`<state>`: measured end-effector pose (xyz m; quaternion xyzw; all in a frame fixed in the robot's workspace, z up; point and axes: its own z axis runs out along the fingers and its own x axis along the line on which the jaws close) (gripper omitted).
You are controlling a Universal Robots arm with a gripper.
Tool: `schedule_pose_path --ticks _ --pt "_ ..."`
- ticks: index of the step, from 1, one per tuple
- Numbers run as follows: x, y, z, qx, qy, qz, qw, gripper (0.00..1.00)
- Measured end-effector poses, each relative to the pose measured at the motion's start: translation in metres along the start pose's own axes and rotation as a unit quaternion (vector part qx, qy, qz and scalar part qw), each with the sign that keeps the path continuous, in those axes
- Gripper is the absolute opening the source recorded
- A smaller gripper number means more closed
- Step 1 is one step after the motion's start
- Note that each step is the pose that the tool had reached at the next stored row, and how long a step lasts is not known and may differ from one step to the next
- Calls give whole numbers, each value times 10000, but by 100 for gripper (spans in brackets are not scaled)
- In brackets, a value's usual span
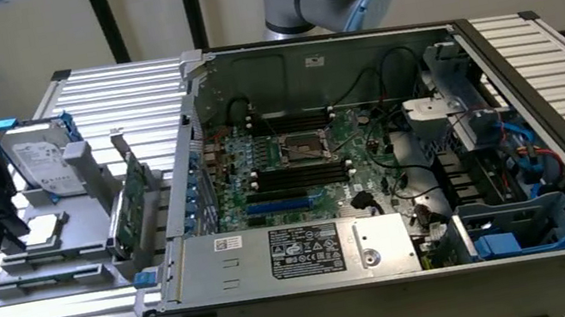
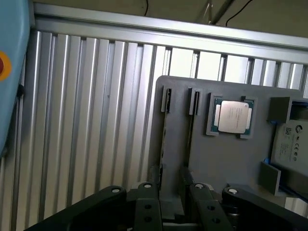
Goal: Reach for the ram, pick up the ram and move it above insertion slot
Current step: 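Pick up the ram and move it above insertion slot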
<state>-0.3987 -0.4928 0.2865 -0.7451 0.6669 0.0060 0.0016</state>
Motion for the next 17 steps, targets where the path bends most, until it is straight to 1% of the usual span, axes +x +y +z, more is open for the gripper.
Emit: schedule_pose_path --ticks 5,12,17 --pt "9 15 91 0 0 0 10000 31" --pt "21 64 219 1 0 5 10000 31" --pt "24 71 310 0 0 6 10000 31"
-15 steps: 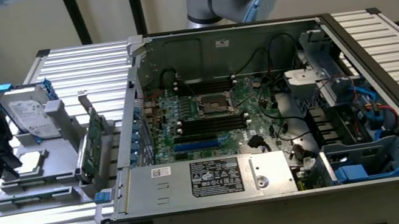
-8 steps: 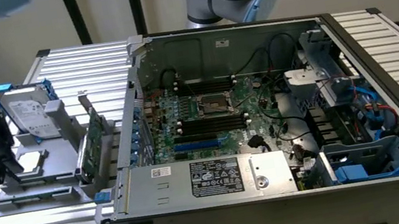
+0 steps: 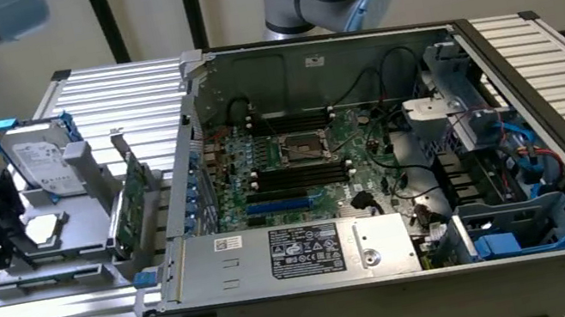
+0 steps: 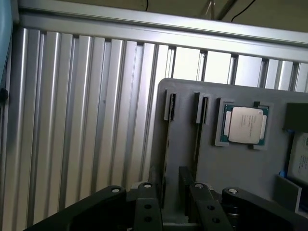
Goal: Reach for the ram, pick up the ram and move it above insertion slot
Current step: 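Pick up the ram and move it above insertion slot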
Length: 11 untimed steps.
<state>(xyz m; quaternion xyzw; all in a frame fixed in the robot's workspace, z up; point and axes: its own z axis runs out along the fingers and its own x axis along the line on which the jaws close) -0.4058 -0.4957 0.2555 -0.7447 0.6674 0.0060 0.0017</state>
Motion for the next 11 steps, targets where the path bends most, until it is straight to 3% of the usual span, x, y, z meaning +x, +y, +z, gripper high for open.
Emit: schedule_pose_path --ticks 11 --pt "18 1 200 0 0 0 10000 31"
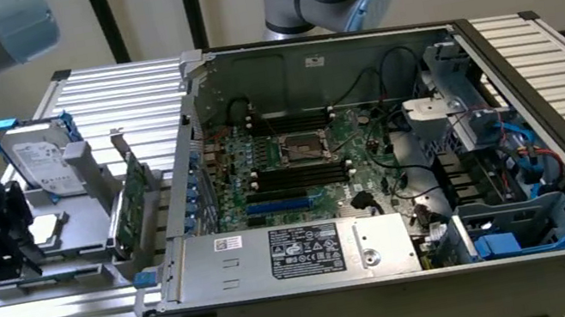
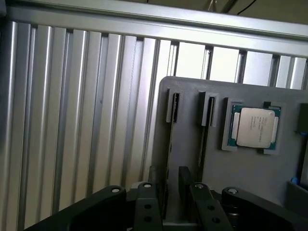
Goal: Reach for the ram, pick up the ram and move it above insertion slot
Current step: 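Pick up the ram and move it above insertion slot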
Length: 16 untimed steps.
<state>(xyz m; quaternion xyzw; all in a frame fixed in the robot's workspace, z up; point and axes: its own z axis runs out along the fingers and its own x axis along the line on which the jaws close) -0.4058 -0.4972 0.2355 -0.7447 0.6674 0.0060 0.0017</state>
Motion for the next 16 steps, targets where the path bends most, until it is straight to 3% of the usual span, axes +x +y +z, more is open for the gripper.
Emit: schedule_pose_path --ticks 16 --pt "15 -11 290 -1 0 0 10000 31"
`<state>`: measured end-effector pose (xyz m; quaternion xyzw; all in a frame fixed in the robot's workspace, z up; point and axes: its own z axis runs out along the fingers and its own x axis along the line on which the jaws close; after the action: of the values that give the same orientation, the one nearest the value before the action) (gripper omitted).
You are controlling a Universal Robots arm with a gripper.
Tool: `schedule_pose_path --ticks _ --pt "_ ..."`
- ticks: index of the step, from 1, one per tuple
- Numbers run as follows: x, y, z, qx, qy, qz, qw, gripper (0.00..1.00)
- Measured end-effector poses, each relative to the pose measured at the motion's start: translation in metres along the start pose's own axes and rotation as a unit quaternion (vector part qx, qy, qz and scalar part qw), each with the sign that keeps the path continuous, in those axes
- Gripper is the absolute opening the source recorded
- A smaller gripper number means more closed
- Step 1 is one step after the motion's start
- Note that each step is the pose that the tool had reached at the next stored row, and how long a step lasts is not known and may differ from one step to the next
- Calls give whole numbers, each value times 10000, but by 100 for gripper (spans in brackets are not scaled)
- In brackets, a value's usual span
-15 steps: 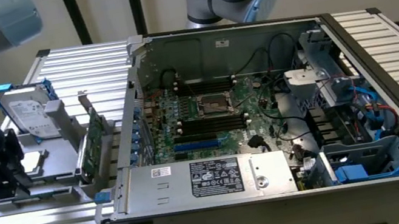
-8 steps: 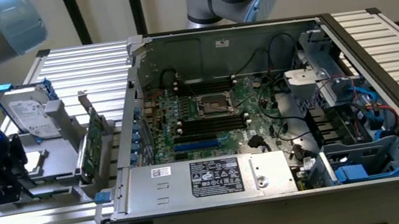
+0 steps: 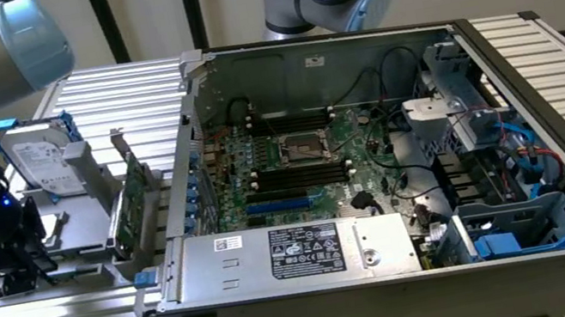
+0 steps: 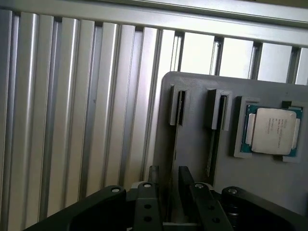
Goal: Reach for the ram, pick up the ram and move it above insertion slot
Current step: 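Pick up the ram and move it above insertion slot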
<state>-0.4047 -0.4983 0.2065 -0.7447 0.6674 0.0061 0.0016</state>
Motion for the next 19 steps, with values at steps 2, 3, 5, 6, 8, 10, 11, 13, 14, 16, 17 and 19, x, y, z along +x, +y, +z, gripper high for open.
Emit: schedule_pose_path --ticks 2,3,5,6,8,10,11,13,14,16,17,19 --pt "-1 -1 27 -9 -2 0 10000 31" --pt "-2 -1 34 -21 -3 0 10000 31" --pt "-5 -4 38 -47 -6 0 10000 31" --pt "-5 -10 39 -66 -8 0 10000 31" --pt "-11 -30 46 -116 -14 1 9999 31" --pt "-15 -50 53 -153 -18 1 9999 31" --pt "-17 -56 56 -170 -20 1 9999 31" --pt "-21 -62 60 -196 -23 3 9998 31" --pt "-21 -68 60 -205 -24 2 9998 31" --pt "-26 -76 66 -211 -28 11 9998 31" --pt "-26 -79 69 -211 -29 22 9998 31" --pt "-28 -81 71 -212 -31 64 9997 31"
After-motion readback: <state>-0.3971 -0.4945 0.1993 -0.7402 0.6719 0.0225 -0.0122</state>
